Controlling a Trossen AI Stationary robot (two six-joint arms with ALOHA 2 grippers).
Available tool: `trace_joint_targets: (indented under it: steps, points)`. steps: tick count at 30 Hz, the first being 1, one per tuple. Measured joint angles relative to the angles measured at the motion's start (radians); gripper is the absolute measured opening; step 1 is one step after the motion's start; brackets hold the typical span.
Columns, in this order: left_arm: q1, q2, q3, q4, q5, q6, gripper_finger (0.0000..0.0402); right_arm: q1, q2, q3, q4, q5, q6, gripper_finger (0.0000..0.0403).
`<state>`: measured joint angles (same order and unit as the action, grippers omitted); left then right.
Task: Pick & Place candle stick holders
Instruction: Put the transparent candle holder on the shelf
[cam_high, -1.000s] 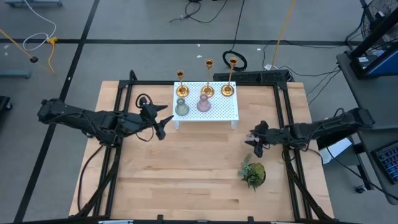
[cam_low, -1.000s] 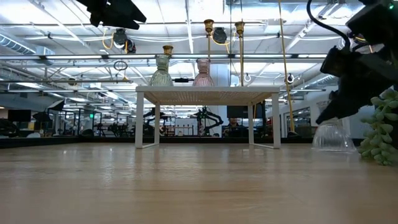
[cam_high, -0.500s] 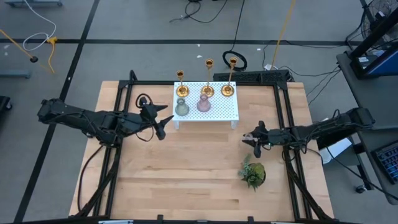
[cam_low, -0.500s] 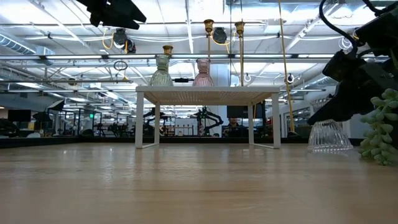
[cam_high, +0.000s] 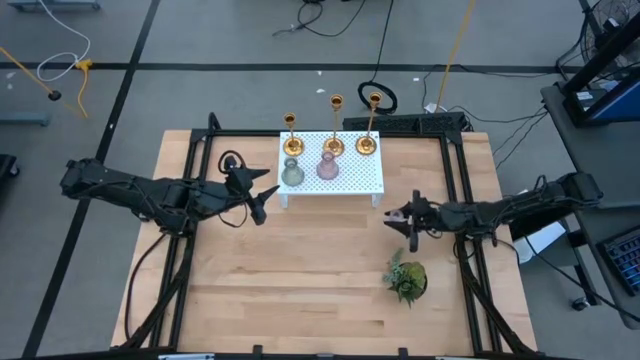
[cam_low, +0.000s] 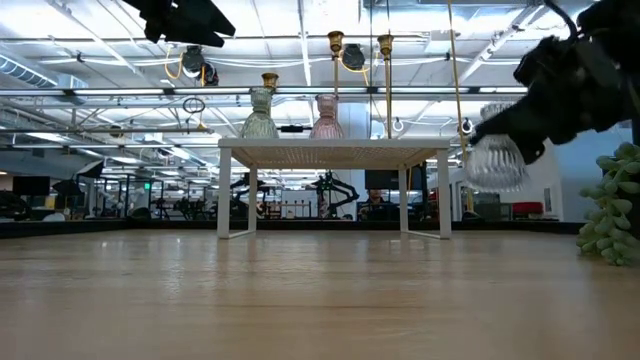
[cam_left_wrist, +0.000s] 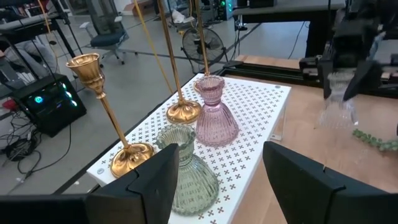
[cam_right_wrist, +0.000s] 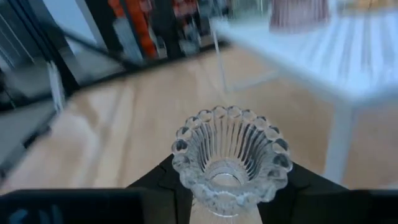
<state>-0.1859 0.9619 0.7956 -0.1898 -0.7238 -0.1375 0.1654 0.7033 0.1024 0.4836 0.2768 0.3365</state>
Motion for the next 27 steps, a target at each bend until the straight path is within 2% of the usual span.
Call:
trace_joint_targets:
  steps: [3, 6, 10, 16, 22, 27]
  points:
    - [0.0, 0.0, 0.0, 0.003, 0.0, 0.0, 0.0239, -0.002, -0.001, 0.009, 0.103, 0.011, -0.036, 0.0121]
    - [0.0, 0.0, 0.0, 0.007, 0.0, 0.0, 0.0239, -0.002, 0.007, 0.055, 0.135, 0.014, -0.108, 0.0125]
    - [0.0, 0.0, 0.0, 0.008, 0.0, 0.0, 0.0239, -0.03, 0.046, 0.181, 0.108, 0.035, -0.217, 0.0126]
    - [0.0, 0.0, 0.0, 0.015, 0.0, 0.0, 0.0239, -0.139, 0.163, 0.37, 0.053, 0.064, -0.31, 0.0123]
    - [0.0, 0.0, 0.0, 0.015, 0.0, 0.004, 0.0239, -0.278, 0.319, 0.462, -0.055, 0.061, -0.277, 0.0126]
    - [0.0, 0.0, 0.0, 0.014, 0.0, 0.004, 0.0239, -0.369, 0.414, 0.467, -0.047, 0.057, -0.244, 0.0127]
